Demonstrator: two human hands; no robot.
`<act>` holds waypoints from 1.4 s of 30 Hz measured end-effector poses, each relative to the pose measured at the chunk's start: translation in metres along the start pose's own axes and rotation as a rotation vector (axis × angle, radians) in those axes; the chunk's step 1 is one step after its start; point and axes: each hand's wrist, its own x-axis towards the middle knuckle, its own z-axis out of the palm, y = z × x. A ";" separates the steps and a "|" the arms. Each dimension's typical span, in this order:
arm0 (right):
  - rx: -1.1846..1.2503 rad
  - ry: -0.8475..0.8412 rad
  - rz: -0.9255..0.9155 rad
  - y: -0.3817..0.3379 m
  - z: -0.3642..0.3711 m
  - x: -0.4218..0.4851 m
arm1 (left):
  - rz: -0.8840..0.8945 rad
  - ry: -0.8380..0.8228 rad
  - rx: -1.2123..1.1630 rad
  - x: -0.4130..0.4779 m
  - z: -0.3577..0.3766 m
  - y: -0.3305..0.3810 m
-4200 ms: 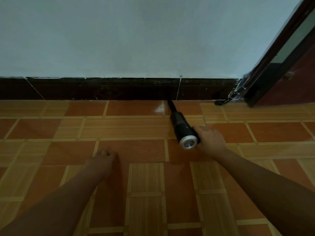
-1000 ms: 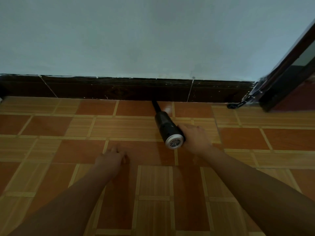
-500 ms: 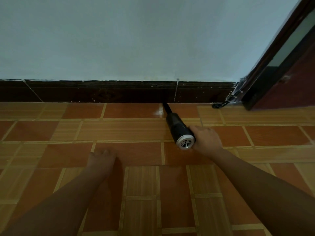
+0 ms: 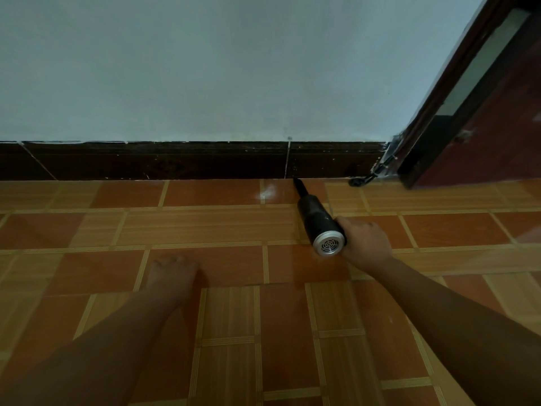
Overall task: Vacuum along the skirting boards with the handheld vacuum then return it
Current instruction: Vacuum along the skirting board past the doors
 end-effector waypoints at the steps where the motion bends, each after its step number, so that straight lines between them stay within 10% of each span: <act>1: 0.000 0.000 0.005 0.001 -0.001 -0.001 | -0.002 -0.012 0.033 0.001 -0.001 0.003; 16: 0.218 0.097 -0.186 -0.039 -0.015 0.007 | 0.122 0.063 -0.031 -0.007 -0.019 -0.031; 42: 0.134 -0.037 -0.322 -0.398 0.007 0.133 | -0.007 0.155 -0.399 0.027 0.070 -0.251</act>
